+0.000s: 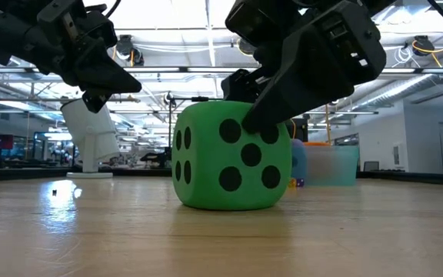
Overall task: Pick & Place Dice
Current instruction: Put the big green dice into the transparent blue bin
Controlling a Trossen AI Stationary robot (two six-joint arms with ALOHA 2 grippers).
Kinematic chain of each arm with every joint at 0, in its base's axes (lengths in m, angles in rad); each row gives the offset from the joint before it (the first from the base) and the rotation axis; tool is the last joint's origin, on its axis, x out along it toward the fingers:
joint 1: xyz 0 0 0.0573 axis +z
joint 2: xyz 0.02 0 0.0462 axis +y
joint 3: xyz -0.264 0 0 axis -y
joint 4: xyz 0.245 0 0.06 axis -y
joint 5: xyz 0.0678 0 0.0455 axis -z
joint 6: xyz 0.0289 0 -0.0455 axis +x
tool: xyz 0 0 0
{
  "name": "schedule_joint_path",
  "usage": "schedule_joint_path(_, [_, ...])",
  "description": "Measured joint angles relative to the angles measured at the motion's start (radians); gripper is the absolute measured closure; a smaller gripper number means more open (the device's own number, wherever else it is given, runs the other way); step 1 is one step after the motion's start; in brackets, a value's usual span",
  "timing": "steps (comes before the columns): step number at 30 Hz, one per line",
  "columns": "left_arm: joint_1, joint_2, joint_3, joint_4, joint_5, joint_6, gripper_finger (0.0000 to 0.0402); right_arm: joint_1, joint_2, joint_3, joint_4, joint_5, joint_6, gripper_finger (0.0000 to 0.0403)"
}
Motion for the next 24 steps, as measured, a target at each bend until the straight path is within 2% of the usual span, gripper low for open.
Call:
schedule_joint_path(5, [0.000, 0.000, 0.000, 0.000, 0.000, -0.001, 0.0380, -0.003, 0.000, -0.001, 0.002, 0.000, -0.026, 0.0008])
schedule_joint_path(12, [-0.003, 0.000, 0.000, 0.000, -0.001, -0.004, 0.0380, -0.050, -0.082, -0.006, -0.042, 0.004, -0.048, 0.0010])
schedule_joint_path(16, [-0.018, 0.000, 0.000, -0.001, -0.005, -0.005, 0.0380, -0.091, -0.188, -0.006, -0.101, 0.018, -0.089, 0.0011])
schedule_joint_path(24, [-0.045, 0.000, 0.000, -0.001, -0.035, -0.007, 0.0380, -0.181, -0.486, -0.005, -0.378, 0.211, -0.149, 0.0012])
